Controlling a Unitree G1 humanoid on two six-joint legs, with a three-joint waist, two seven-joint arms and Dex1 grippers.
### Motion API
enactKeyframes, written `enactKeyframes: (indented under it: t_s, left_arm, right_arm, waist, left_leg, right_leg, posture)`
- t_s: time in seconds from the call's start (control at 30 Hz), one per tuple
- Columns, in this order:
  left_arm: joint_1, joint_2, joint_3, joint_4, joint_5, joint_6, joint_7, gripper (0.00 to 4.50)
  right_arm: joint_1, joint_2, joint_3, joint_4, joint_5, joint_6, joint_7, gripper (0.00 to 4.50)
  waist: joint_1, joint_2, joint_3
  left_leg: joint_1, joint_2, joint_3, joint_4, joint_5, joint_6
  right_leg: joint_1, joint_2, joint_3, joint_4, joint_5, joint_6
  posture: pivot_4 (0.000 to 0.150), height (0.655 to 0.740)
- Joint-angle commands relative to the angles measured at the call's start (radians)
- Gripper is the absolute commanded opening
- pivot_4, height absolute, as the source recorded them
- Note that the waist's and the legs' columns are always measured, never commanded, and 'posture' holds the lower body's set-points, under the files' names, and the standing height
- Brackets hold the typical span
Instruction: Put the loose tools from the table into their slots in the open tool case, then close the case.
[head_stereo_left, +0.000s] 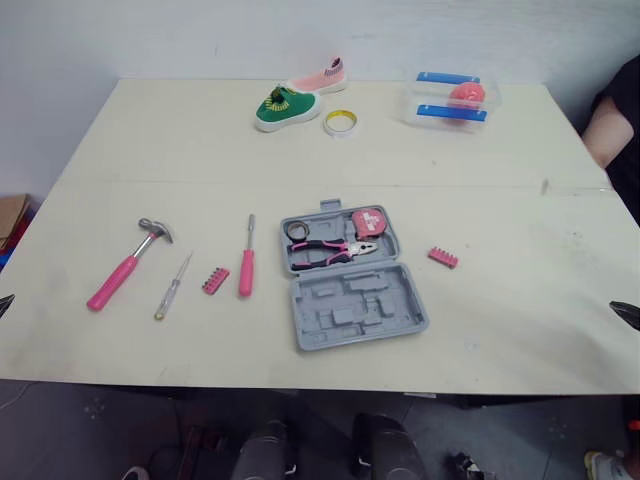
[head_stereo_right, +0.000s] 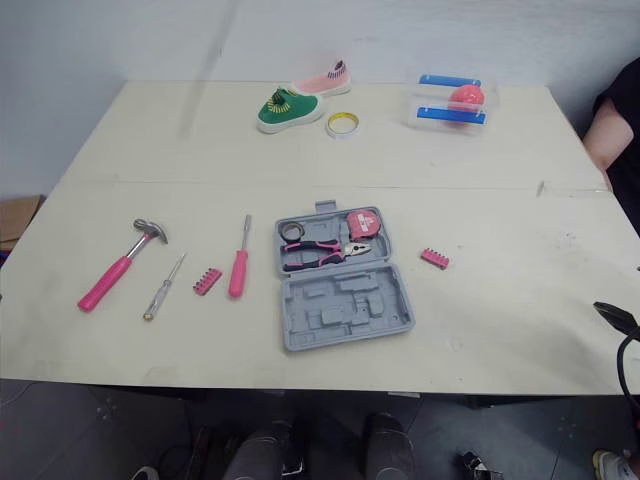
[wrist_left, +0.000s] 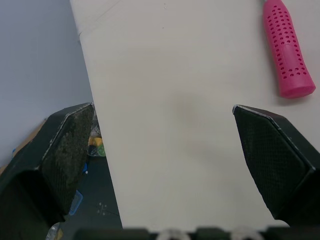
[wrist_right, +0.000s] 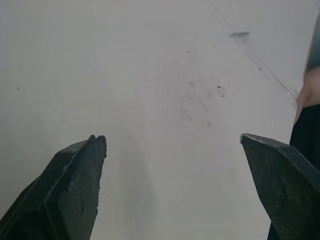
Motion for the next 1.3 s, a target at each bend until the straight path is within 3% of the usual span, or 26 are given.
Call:
enactKeyframes:
  t_s: [0.03, 0.13, 0.27, 0.4, 0.5, 0.53, 0.57, 0.67, 0.77, 0.87, 1.3]
  left_arm:
    - [0.006, -0.022, 0.030, -0.096, -0.062, 0.048, -0.014, 4.49]
    - [0.039, -0.106, 0.017, -0.373, -0.171, 0.221, -0.049, 4.49]
    - [0.132, -0.190, -0.030, -0.736, -0.216, 0.375, -0.025, 4.49]
    - [0.146, -0.268, -0.089, -0.964, -0.232, 0.499, 0.056, 4.49]
    - [0.070, -0.330, -0.261, -1.136, -0.192, 0.604, 0.154, 4.49]
    - [0.041, -0.344, -0.296, -1.162, -0.180, 0.633, 0.185, 3.98]
    - [0.024, -0.352, -0.311, -1.174, -0.172, 0.654, 0.204, 3.81]
    - [-0.068, -0.397, -0.424, -1.200, -0.145, 0.740, 0.249, 2.43]
    - [-0.190, -0.456, -0.564, -1.171, -0.098, 0.839, 0.297, 1.59]
    - [-0.256, -0.495, -0.625, -1.143, -0.071, 0.894, 0.308, 0.23]
    - [-0.385, -0.625, -0.833, -1.103, 0.027, 1.073, 0.351, 0.09]
  right_arm:
    - [0.006, 0.028, -0.023, -0.101, 0.050, 0.063, -0.004, 4.50]
    - [-0.030, 0.095, 0.041, -0.293, 0.109, 0.193, 0.005, 4.50]
    - [-0.074, 0.133, 0.099, -0.428, 0.159, 0.297, 0.058, 4.50]
    - [-0.112, 0.140, 0.157, -0.479, 0.162, 0.339, 0.115, 4.50]
    - [-0.218, 0.178, 0.245, -0.467, 0.131, 0.335, 0.130, 4.50]
    - [-0.242, 0.186, 0.268, -0.459, 0.117, 0.333, 0.135, 3.97]
    - [-0.254, 0.190, 0.279, -0.452, 0.107, 0.331, 0.140, 3.71]
    - [-0.327, 0.225, 0.348, -0.401, 0.041, 0.286, 0.131, 2.21]
    - [-0.407, 0.279, 0.426, -0.334, -0.024, 0.217, 0.133, 1.30]
    - [-0.464, 0.319, 0.464, -0.276, -0.065, 0.190, 0.130, 0.00]
    - [-0.606, 0.408, 0.574, -0.093, -0.216, 0.058, 0.082, 0.00]
  waist:
    - [0.001, 0.000, 0.000]
    - [0.001, 0.000, 0.000]
    - [0.007, 0.000, 0.000]
    - [0.015, 0.000, 0.000]
    - [0.019, 0.000, 0.000]
    - [0.022, 0.000, 0.000]
    - [0.025, 0.000, 0.000]
    - [0.034, 0.000, 0.000]
    - [0.037, 0.000, 0.000]
    - [0.037, -0.001, 0.000]
    - [0.036, -0.001, 0.000]
  left_leg:
    - [0.000, 0.000, 0.000, 0.000, 0.000, 0.000]
    - [0.001, 0.002, -0.001, 0.001, 0.000, 0.000]
    - [0.000, 0.003, -0.002, 0.003, 0.000, 0.000]
    - [0.000, 0.003, -0.001, 0.003, 0.001, -0.001]
    - [0.000, 0.003, -0.001, 0.005, 0.002, 0.000]
    - [0.000, 0.002, -0.001, 0.007, 0.001, 0.000]
    - [0.000, 0.002, -0.001, 0.008, 0.001, 0.000]
    - [-0.001, 0.003, -0.001, 0.011, 0.001, 0.000]
    - [0.000, 0.004, 0.001, 0.011, 0.002, 0.003]
    - [-0.003, 0.006, 0.002, 0.019, 0.001, 0.004]
    - [-0.003, 0.008, 0.003, 0.022, 0.001, 0.004]
  right_leg:
    - [0.000, 0.000, 0.000, 0.000, 0.000, 0.000]
    - [0.001, 0.000, 0.002, 0.001, 0.000, 0.000]
    - [0.000, 0.001, 0.010, 0.004, 0.000, -0.001]
    - [0.000, 0.002, 0.010, 0.004, 0.000, -0.001]
    - [0.001, 0.002, 0.009, 0.004, 0.001, -0.001]
    - [0.001, 0.002, 0.010, 0.005, 0.001, -0.001]
    - [0.002, 0.002, 0.010, 0.006, 0.002, 0.000]
    - [0.001, 0.003, 0.010, 0.006, 0.002, 0.000]
    - [0.002, 0.007, 0.008, 0.007, 0.002, 0.000]
    - [0.002, 0.016, 0.008, 0.008, 0.003, 0.000]
    - [0.001, 0.018, 0.014, 0.009, 0.003, 0.000]
  posture:
    - [0.150, 0.7400]
    - [0.150, 0.7400]
    - [0.150, 0.7400]
    - [0.150, 0.7400]
    - [0.150, 0.7400]
    - [0.150, 0.7400]
    - [0.150, 0.7400]
    - [0.150, 0.7400]
    - [0.150, 0.7400]
    - [0.150, 0.7400]
    - [0.150, 0.7400]
